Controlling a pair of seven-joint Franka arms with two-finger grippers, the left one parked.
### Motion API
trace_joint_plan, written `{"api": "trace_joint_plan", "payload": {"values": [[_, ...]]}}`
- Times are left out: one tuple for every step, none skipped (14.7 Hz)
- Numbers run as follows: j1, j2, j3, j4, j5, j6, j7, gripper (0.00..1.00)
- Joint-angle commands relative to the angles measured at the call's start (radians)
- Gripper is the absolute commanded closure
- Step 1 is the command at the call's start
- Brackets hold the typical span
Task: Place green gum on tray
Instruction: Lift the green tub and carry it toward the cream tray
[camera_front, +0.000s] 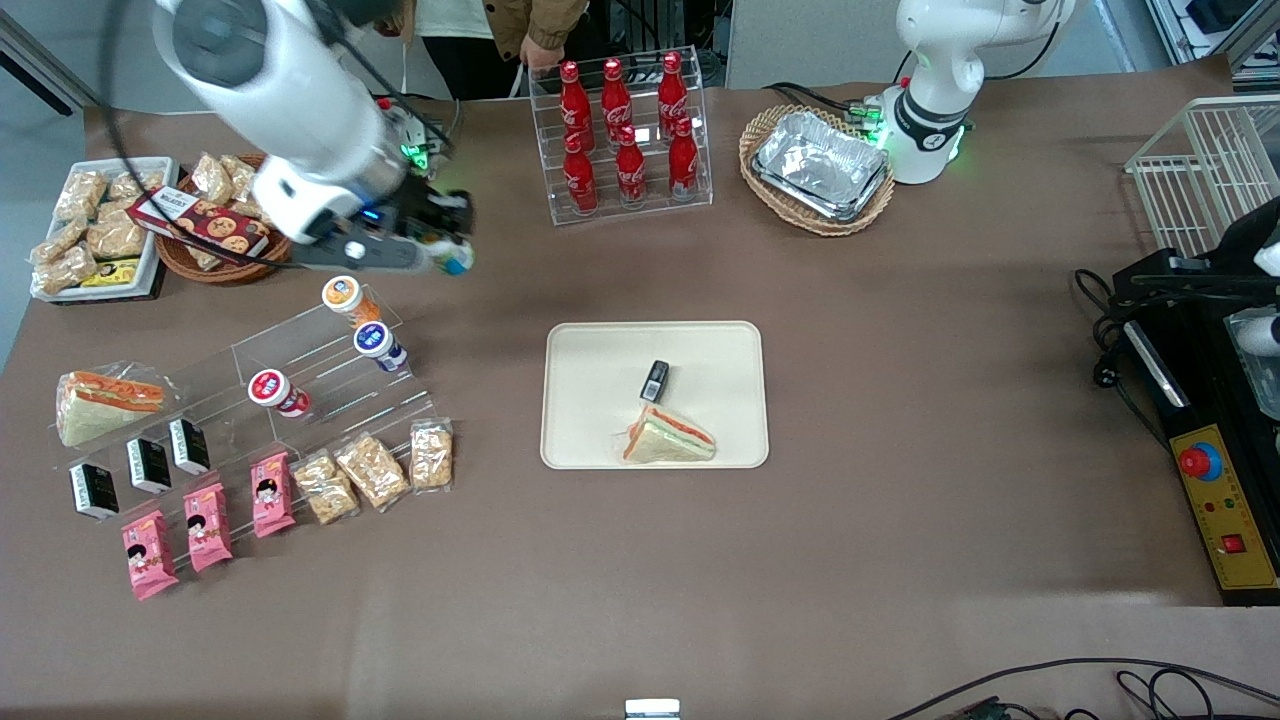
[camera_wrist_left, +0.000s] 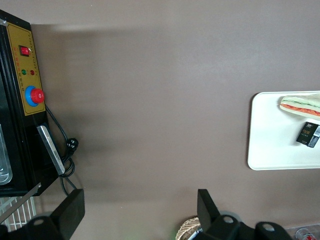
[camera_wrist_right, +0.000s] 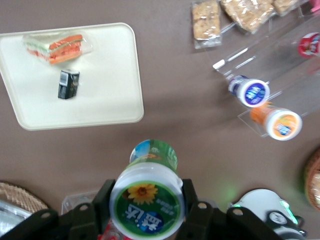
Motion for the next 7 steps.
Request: {"api": "trace_joint_plan", "payload": {"values": [[0.059,0.041,-0.018,-0.123,-0.001,0.196,0.062,0.82],[0.072,0.038,-0.020,-0.190,-0.003,0.279,0.064,0.82],[0.090,0.038,-0.020,-0.256,-0.003,0.368,0.065,0.82],[0.115,0.039,-0.020,-0.325,-0.004,0.455,0.074,0.82],[0.133,0.043,-0.020,-0.383,-0.019,0.543,0.102,0.82],[0.144,0.053,-0.018,-0.436,-0.042,0.625,0.126,0.82],[0.167,0.078,-0.018,-0.462,-0.048,0.682,0.139,0.82]]}}
